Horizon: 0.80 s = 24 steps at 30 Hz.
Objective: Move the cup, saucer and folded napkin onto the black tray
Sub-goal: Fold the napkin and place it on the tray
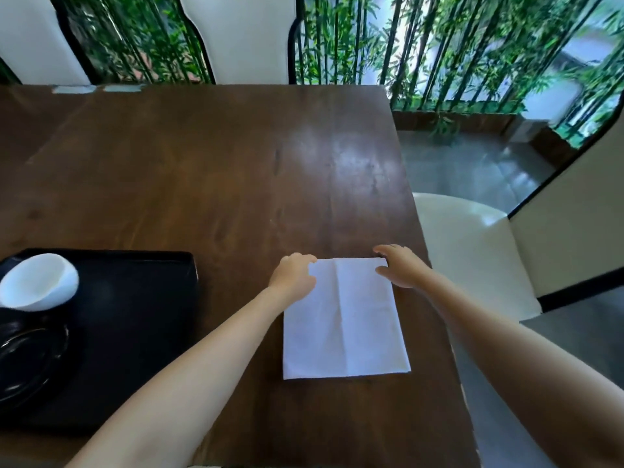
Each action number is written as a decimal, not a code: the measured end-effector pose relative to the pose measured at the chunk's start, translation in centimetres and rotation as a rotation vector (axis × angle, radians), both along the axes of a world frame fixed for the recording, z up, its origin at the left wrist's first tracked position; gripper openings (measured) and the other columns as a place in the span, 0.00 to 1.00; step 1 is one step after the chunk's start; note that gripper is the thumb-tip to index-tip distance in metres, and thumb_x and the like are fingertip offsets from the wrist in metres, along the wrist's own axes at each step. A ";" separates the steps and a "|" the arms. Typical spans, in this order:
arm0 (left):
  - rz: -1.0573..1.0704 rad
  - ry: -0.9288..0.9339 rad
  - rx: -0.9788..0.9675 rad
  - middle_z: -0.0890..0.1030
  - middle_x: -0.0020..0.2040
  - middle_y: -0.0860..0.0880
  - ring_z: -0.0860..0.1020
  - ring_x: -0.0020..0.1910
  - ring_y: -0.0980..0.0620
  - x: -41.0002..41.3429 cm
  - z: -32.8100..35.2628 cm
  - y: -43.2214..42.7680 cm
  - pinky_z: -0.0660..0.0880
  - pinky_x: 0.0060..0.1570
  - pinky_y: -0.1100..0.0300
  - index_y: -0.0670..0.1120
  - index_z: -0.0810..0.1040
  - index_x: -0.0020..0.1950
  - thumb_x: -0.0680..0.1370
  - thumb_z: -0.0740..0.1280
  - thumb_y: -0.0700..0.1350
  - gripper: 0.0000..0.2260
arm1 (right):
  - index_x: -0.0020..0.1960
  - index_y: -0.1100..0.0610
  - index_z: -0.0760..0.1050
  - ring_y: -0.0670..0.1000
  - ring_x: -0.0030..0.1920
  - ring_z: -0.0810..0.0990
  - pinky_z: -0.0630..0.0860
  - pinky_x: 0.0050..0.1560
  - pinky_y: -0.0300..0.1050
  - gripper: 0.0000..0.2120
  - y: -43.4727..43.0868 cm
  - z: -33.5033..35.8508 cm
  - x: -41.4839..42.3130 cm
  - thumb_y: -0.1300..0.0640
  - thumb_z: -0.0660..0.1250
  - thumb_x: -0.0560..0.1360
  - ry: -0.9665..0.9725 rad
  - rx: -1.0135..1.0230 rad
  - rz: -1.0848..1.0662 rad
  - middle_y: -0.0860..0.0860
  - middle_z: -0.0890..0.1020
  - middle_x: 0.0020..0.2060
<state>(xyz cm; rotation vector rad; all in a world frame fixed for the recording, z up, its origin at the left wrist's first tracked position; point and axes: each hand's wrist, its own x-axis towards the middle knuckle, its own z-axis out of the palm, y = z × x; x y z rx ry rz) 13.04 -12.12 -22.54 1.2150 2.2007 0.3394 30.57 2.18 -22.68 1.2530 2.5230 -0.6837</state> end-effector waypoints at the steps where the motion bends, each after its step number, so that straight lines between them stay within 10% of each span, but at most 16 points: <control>1: -0.005 0.013 0.018 0.72 0.67 0.45 0.67 0.67 0.44 0.5 -0.2 0.3 0.69 0.60 0.52 0.47 0.70 0.68 0.74 0.59 0.38 0.22 | 0.72 0.59 0.64 0.61 0.68 0.66 0.64 0.68 0.51 0.26 0.1 -0.3 0.1 0.58 0.64 0.76 0.013 0.001 -0.004 0.58 0.68 0.70; 10: -0.127 0.008 0.078 0.72 0.64 0.45 0.66 0.65 0.43 3.8 -0.9 2.8 0.70 0.60 0.49 0.46 0.71 0.66 0.73 0.59 0.35 0.21 | 0.58 0.61 0.75 0.60 0.59 0.73 0.71 0.55 0.49 0.16 1.2 -1.1 -0.8 0.63 0.68 0.70 -0.006 -0.085 -0.058 0.59 0.78 0.57; 15: -0.217 0.025 0.167 0.71 0.69 0.46 0.65 0.68 0.45 3.8 0.5 4.5 0.64 0.66 0.50 0.46 0.66 0.71 0.75 0.64 0.41 0.24 | 0.51 0.63 0.78 0.53 0.43 0.76 0.71 0.41 0.43 0.11 1.2 1.4 -1.2 0.64 0.70 0.69 0.318 -0.244 -0.134 0.58 0.79 0.42; 24: -0.198 -0.098 0.351 0.78 0.38 0.49 0.73 0.37 0.53 -0.1 9.1 5.2 0.67 0.37 0.61 0.46 0.80 0.44 0.73 0.70 0.44 0.03 | 0.51 0.63 0.77 0.48 0.38 0.77 0.73 0.42 0.42 0.10 1.6 8.5 -1.1 0.63 0.72 0.71 0.638 -0.396 -0.043 0.54 0.80 0.39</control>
